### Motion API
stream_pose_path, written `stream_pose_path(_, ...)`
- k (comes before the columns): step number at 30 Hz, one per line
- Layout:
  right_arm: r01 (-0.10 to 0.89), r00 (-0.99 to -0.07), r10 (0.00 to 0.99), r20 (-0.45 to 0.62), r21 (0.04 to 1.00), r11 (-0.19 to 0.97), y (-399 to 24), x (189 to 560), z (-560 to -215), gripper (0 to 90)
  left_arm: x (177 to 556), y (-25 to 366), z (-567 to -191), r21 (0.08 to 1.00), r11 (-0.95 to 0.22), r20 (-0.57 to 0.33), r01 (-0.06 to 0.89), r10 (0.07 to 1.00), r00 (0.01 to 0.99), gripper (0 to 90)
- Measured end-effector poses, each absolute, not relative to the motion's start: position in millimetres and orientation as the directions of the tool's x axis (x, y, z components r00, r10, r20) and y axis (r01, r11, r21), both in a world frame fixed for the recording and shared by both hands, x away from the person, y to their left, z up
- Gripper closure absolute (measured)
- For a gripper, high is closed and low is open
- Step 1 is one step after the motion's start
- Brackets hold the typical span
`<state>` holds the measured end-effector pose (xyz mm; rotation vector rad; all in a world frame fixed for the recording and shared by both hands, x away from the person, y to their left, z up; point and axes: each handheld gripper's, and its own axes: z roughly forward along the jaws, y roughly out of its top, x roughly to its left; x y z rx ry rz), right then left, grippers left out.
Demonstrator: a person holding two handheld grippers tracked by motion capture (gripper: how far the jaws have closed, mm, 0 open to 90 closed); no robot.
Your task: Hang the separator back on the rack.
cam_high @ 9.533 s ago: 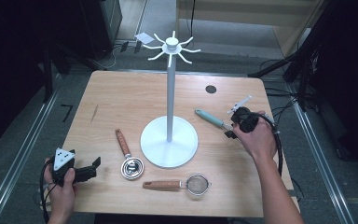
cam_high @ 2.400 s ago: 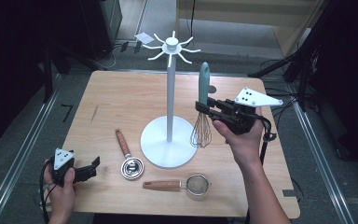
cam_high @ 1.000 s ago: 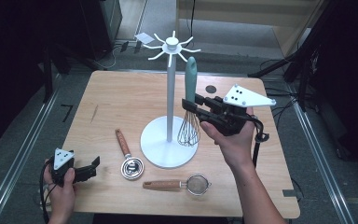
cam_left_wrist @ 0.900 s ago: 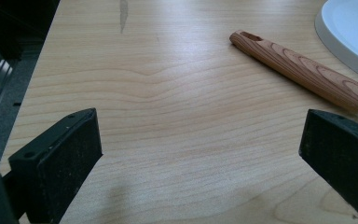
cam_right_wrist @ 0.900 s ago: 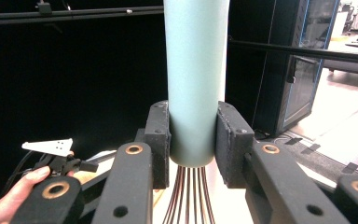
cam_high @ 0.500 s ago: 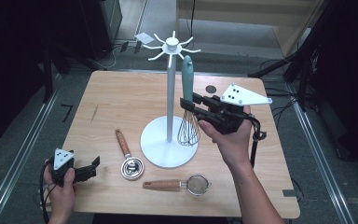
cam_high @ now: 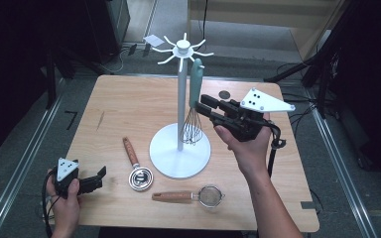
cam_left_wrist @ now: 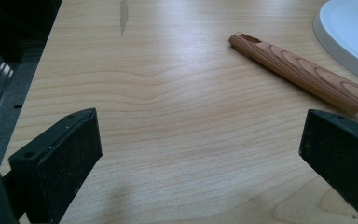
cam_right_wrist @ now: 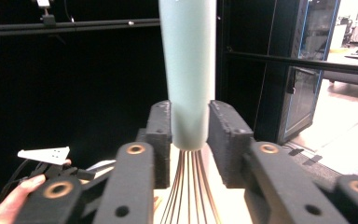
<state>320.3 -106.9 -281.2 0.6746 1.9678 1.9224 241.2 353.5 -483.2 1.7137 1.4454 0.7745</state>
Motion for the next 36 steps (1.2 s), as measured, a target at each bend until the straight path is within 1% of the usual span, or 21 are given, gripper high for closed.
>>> stream_pose_path(5,0.102,-0.834,0.542,0.102,0.994,-0.030,-110.1,323.1,-278.7,87.5,241.0,353.5,-483.1,0.846,-0.082,-0.016,0.527,0.984,0.177,0.0)
stream_pose_path(7,0.096,-0.827,0.552,0.104,0.994,-0.044,-111.5,324.5,-277.5,90.0,240.9,353.6,-483.1,0.846,-0.083,-0.014,0.526,0.984,0.178,0.0)
stream_pose_path(11,0.089,-0.811,0.575,0.107,0.994,-0.059,-111.8,327.4,-273.4,90.0,240.4,353.7,-482.8,0.846,-0.083,-0.015,0.526,0.984,0.179,0.0)
stream_pose_path(18,0.049,-0.796,0.598,0.092,0.995,-0.088,-105.7,330.9,-261.5,90.0,239.9,353.8,-483.0,0.851,-0.080,-0.017,0.519,0.984,0.179,0.0)
stream_pose_path(20,0.047,-0.797,0.595,0.102,0.993,-0.107,-103.7,331.5,-258.6,90.0,239.9,353.9,-483.0,0.852,-0.080,-0.017,0.518,0.983,0.180,0.0)
stream_pose_path(28,0.009,-0.797,0.598,0.089,0.991,-0.137,-97.7,329.7,-250.2,90.0,239.1,354.4,-482.6,0.853,-0.078,-0.018,0.517,0.984,0.178,0.0)
stream_pose_path(36,0.000,-0.811,0.580,0.072,0.992,-0.123,-90.1,325.0,-249.0,90.0,239.1,354.3,-482.6,0.853,-0.078,-0.018,0.516,0.984,0.178,0.0)
